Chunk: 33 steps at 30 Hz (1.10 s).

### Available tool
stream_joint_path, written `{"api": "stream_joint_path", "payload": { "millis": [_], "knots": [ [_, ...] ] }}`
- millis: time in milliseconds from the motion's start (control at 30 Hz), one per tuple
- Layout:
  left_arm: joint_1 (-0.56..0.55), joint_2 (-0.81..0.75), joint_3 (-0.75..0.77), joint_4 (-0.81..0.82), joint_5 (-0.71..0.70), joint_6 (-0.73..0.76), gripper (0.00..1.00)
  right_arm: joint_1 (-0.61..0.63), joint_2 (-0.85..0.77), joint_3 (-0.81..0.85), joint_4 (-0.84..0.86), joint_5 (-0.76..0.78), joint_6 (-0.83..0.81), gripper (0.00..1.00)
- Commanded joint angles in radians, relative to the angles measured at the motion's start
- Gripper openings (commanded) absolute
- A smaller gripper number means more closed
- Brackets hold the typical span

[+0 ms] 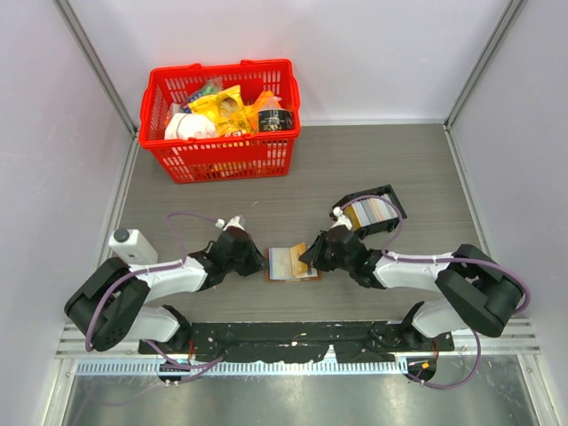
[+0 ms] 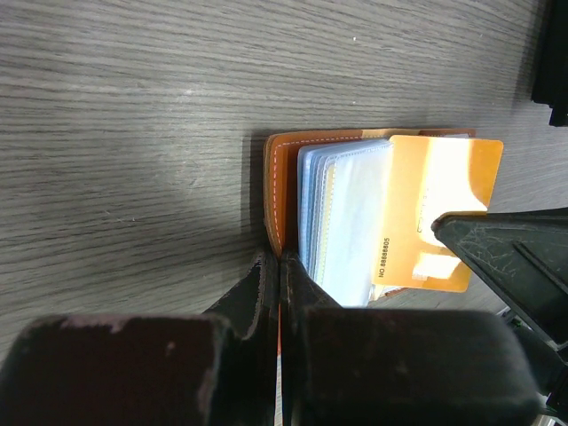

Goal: Put the credit cards into the card holder
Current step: Insert the credit card into the card holder.

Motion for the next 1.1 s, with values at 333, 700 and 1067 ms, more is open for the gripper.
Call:
{"api": "stream_joint_path", "payload": {
  "millis": [333,700,1067],
  "knots": [
    [-0.006,0.058,-0.042,-0.185,-0.039,0.035,0.00,-0.005,-0.107,-0.023,0.032,-0.028,0.008,0.01],
    [-0.006,0.057,-0.033,-0.183,-0.036,0.031,0.00,-0.005,0.006,-0.036,0.125,-0.049,0.023,0.01],
    [-0.006,0.069,-0.037,-0.175,-0.036,0.023,0.00,-0.004,-0.049,-0.057,0.125,-0.042,0.039,0.01]
  ]
}}
